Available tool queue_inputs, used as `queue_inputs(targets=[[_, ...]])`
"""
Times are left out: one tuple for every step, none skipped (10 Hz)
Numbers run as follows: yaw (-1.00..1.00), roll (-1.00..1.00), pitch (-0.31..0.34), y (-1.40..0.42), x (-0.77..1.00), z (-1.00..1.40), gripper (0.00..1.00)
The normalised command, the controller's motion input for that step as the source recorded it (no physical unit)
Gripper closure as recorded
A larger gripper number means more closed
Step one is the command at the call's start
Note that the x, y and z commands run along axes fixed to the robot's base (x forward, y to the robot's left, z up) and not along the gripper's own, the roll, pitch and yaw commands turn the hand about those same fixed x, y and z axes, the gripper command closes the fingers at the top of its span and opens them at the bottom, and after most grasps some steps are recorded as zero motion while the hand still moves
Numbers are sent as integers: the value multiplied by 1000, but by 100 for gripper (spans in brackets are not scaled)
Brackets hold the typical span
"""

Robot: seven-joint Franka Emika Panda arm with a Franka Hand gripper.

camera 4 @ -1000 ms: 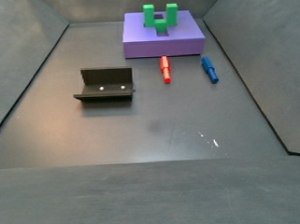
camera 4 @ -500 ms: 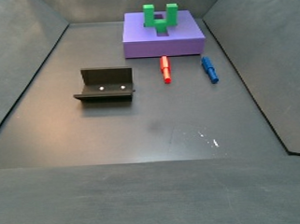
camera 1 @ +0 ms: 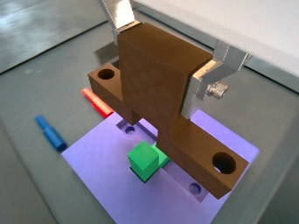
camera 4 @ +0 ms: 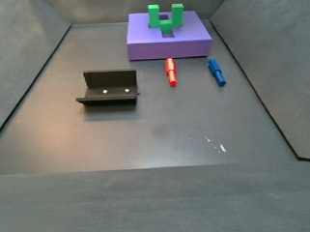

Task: Pick up the brown object. Move up. Move to above the board. Insert the brown object.
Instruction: Insert the brown object.

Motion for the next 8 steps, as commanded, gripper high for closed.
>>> queue_inputs(targets=[[0, 6, 0, 0, 0, -26, 100], [0, 0, 0, 0, 180, -180, 100], [186, 16, 0, 0, 457, -306, 100], [171, 14, 0, 0, 471, -411, 100], [20, 0, -46, -29, 214, -506, 100], [0, 0, -59, -23, 123, -540, 100], [-49, 3, -11, -9, 177, -443, 100], [-111, 30, 0, 0, 43, -380, 100]])
